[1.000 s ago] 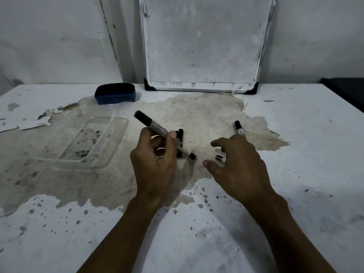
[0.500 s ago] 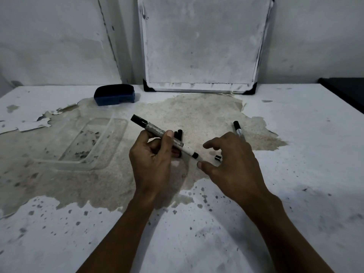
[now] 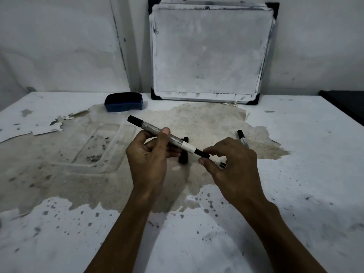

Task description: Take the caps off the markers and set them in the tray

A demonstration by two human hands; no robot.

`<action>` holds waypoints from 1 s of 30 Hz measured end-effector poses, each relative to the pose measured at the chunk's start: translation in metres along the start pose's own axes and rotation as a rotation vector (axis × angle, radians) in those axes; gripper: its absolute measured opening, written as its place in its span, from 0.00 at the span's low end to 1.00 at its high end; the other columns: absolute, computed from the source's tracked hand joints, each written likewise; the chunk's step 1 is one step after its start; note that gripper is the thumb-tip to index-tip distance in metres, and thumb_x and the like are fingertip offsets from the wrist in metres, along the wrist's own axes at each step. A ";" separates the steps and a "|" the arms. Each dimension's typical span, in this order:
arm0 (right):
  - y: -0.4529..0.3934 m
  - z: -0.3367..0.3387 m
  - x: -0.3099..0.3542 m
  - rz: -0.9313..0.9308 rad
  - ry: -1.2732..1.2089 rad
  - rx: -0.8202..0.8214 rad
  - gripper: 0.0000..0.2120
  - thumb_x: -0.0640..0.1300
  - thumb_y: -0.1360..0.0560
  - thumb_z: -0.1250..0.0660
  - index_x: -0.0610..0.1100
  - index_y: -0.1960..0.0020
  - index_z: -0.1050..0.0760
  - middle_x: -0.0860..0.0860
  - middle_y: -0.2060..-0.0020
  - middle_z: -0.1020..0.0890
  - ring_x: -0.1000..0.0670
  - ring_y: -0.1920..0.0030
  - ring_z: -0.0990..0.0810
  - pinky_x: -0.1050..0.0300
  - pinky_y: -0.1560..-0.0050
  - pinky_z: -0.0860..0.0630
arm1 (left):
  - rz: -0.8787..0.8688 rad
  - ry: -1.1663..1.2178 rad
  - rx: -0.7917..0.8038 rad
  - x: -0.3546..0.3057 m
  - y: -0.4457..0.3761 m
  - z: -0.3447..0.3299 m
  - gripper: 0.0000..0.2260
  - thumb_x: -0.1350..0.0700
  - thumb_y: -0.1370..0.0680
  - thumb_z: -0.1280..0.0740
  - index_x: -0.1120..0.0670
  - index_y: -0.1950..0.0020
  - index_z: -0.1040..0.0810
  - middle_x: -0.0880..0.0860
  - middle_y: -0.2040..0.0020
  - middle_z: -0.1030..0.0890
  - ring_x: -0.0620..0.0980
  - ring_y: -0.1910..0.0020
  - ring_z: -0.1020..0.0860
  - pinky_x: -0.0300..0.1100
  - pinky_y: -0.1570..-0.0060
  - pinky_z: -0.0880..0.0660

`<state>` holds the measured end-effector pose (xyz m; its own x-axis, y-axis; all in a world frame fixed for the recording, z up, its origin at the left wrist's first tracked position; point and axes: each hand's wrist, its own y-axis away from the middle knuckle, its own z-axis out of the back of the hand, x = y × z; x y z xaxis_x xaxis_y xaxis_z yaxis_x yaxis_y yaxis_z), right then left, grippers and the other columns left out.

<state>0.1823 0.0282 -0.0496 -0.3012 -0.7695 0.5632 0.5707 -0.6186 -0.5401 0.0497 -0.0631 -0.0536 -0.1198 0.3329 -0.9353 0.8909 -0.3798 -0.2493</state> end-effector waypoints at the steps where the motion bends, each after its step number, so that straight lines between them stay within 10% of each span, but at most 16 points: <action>1: 0.000 0.000 0.000 0.011 -0.005 -0.020 0.07 0.43 0.33 0.23 0.46 0.56 0.17 0.51 0.61 0.18 0.49 0.58 0.22 0.49 0.60 0.23 | -0.008 -0.001 -0.016 -0.006 -0.005 0.003 0.05 0.57 0.22 0.31 0.57 0.55 0.21 0.52 0.66 0.13 0.52 0.68 0.15 0.44 0.68 0.18; 20: -0.055 -0.101 0.123 0.020 0.113 0.212 0.08 0.51 0.32 0.30 0.47 0.58 0.17 0.51 0.64 0.16 0.48 0.63 0.19 0.58 0.67 0.27 | 0.048 0.061 -0.565 -0.078 -0.059 0.161 0.07 0.55 0.23 0.32 0.55 0.60 0.21 0.53 0.66 0.18 0.45 0.76 0.21 0.37 0.74 0.28; 26: -0.079 -0.151 0.162 0.086 0.259 0.358 0.17 0.43 0.36 0.33 0.48 0.71 0.43 0.52 0.72 0.35 0.46 0.64 0.29 0.53 0.59 0.38 | 0.049 0.066 -0.567 -0.080 -0.056 0.182 0.07 0.56 0.23 0.31 0.55 0.61 0.20 0.53 0.66 0.17 0.47 0.73 0.22 0.39 0.74 0.29; 30: -0.085 -0.176 0.178 0.096 0.400 0.468 0.17 0.44 0.36 0.32 0.47 0.69 0.42 0.51 0.70 0.34 0.43 0.53 0.25 0.47 0.47 0.36 | 0.050 0.062 -0.562 -0.080 -0.055 0.188 0.07 0.56 0.24 0.31 0.56 0.61 0.19 0.50 0.70 0.18 0.47 0.74 0.22 0.38 0.75 0.29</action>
<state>-0.0543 -0.0840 -0.0130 -0.4428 -0.8743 0.1987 0.8567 -0.4780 -0.1940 -0.0723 -0.2307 -0.0122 -0.0610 0.3829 -0.9218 0.9931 0.1161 -0.0174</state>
